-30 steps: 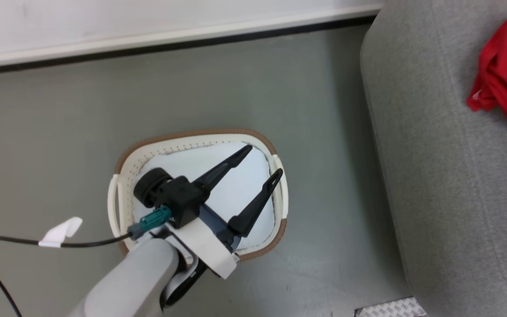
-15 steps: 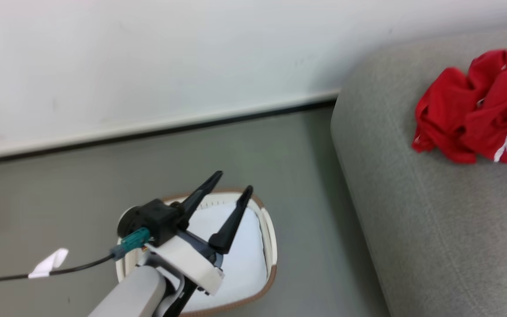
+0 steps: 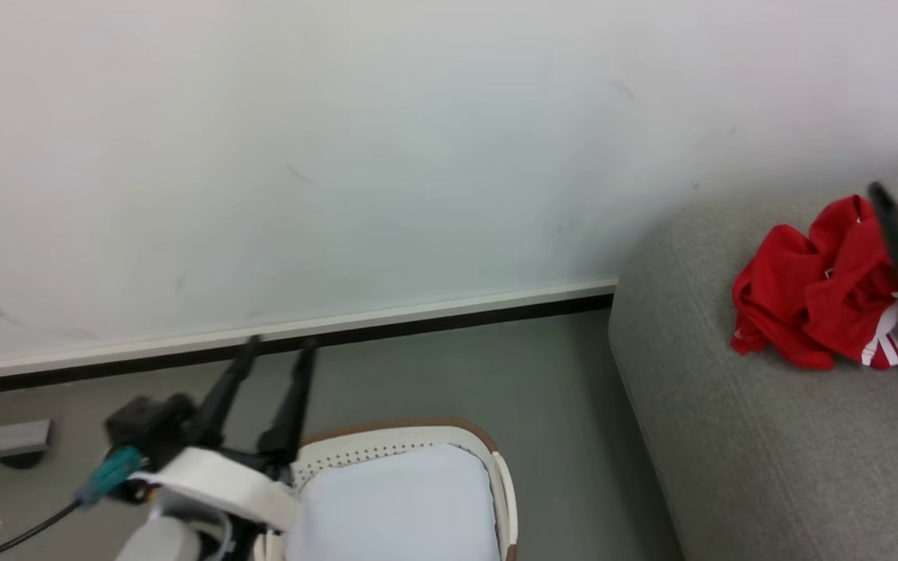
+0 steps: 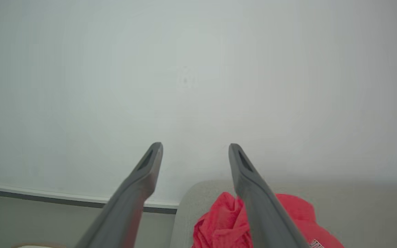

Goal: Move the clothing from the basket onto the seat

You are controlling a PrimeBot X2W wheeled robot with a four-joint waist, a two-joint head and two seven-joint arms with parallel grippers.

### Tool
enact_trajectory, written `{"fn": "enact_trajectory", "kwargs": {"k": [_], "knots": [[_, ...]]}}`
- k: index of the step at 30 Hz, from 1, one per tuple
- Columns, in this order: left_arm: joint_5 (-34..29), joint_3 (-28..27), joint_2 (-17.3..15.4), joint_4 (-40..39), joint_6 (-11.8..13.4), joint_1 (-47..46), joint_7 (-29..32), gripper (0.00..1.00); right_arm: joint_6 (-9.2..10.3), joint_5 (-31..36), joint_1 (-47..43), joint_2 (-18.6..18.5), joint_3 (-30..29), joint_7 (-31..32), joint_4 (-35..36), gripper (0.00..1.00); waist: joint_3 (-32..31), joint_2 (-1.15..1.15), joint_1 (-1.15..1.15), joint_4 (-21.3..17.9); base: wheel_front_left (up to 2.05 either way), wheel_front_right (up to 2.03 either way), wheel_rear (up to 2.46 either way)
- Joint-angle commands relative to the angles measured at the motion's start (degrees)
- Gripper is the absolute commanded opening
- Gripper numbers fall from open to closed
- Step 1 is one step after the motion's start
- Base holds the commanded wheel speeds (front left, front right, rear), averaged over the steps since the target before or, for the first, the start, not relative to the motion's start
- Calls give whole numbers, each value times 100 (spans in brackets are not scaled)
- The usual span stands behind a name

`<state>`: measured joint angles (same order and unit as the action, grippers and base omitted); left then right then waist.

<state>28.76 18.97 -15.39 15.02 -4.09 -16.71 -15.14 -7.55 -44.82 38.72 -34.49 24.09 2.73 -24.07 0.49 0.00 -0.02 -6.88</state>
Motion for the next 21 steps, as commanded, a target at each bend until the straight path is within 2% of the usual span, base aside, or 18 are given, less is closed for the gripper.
{"fn": "enact_trajectory", "kwargs": {"k": [1,5,11,14,21], "knots": [[92,-115,-16,47,3,152,1,100,13,-27,-179,57,27,-105,28,100,-69,0,2,73,0,0,0],[207,-594,-17,151,9,401,0,100,13,-7,-557,392,20,-760,88,100,-115,0,2,192,0,0,0],[-106,-1186,151,222,190,728,0,100,13,258,-1333,824,-207,-1618,-20,100,-173,0,2,394,0,0,0],[-230,-1479,331,192,221,902,1,100,13,748,-1735,1043,-359,-1760,21,100,-194,0,2,465,0,0,0],[-879,-2014,767,221,112,1224,1,100,14,1649,-2657,1992,-1206,-1781,656,100,-216,0,2,532,0,0,0]]}}
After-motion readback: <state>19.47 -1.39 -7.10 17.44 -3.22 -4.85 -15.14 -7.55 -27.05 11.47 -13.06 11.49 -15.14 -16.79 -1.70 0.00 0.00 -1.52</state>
